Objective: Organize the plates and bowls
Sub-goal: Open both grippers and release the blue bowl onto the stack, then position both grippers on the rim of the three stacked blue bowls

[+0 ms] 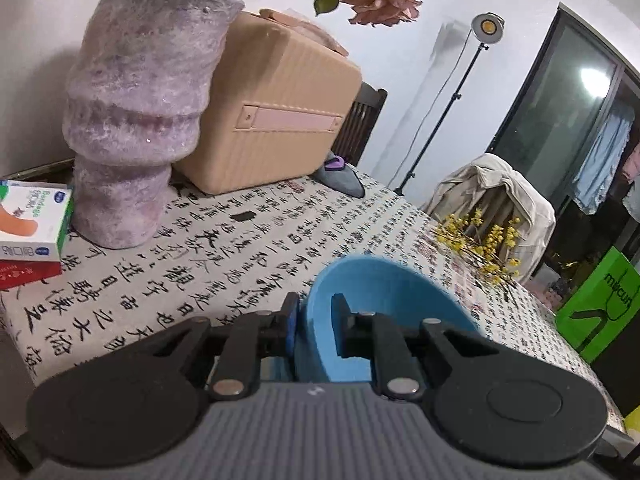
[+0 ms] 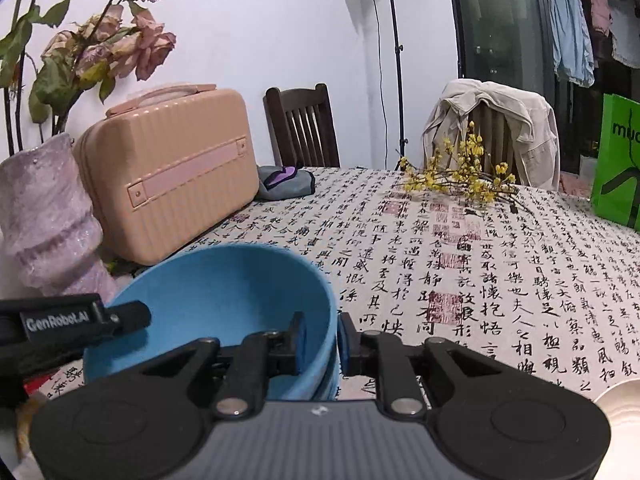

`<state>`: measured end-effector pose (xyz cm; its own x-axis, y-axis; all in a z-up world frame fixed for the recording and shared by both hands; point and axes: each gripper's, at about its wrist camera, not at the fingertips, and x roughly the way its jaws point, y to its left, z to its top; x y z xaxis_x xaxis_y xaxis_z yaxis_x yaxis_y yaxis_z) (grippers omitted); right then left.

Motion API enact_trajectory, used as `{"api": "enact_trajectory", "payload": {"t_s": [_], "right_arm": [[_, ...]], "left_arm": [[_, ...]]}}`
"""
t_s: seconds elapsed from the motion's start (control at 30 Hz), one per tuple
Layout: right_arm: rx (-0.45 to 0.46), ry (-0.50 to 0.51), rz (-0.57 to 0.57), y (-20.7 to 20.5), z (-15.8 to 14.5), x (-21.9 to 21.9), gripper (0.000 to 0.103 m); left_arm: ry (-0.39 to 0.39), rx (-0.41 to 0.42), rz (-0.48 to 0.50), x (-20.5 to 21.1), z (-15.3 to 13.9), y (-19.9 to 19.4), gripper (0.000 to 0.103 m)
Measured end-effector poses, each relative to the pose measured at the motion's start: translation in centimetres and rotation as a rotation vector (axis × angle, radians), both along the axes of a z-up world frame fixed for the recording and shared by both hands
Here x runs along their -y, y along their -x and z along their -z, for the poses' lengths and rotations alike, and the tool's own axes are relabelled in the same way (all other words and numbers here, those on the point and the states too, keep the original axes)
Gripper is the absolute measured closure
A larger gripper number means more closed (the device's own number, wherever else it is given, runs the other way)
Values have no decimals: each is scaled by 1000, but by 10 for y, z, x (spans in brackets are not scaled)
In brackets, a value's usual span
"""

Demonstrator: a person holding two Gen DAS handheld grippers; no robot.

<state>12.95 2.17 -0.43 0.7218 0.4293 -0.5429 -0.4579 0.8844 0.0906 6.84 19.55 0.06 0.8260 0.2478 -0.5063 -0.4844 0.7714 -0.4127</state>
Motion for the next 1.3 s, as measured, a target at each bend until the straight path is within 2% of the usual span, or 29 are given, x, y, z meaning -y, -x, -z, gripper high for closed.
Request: {"api": "enact_trajectory", "payload": {"t_s": [0.13, 0.2, 0.27, 0.3, 0.33, 0.37, 0.43, 0.57, 0.6, 0.63, 0.73, 0.87, 1.17, 1.3], "right_arm": [[0, -27, -4, -1, 2, 4, 87], [1, -54, -12, 0, 0, 8, 82], [12, -79, -20, 2, -2, 14, 67], [22, -89, -24, 4, -3, 17, 62], [35, -100, -30, 6, -5, 20, 51], [45, -115, -36, 9, -6, 25, 40], [62, -147, -46, 13, -7, 36, 29], [88, -200, -44, 22, -7, 62, 0], [91, -211, -41, 23, -6, 68, 0], [92, -216, -38, 26, -6, 74, 0], [103, -213, -22, 33, -6, 88, 0], [114, -205, -5, 43, -5, 101, 0], [111, -137, 36, 61, -3, 110, 0], [110, -130, 51, 66, -2, 114, 0]], "left_arm": [[-3, -1, 0, -3, 1, 0, 86], [-10, 8, 6, -3, 0, 2, 85], [-29, 23, 14, -1, -2, 6, 74], [-41, 34, 17, 0, -4, 8, 63], [-52, 42, 20, 1, -5, 10, 53], [-68, 53, 22, 3, -7, 13, 50], [-97, 70, 30, 6, -11, 17, 29], [-163, 110, 66, 13, -18, 27, 18], [-175, 121, 76, 16, -20, 30, 5], [-187, 135, 85, 18, -21, 34, 0], [-219, 144, 120, 27, -24, 40, 0], [-213, 131, 167, 33, -24, 42, 0], [-235, 137, 197, 35, -25, 59, 0], [-222, 135, 202, 28, -24, 64, 0]]}}
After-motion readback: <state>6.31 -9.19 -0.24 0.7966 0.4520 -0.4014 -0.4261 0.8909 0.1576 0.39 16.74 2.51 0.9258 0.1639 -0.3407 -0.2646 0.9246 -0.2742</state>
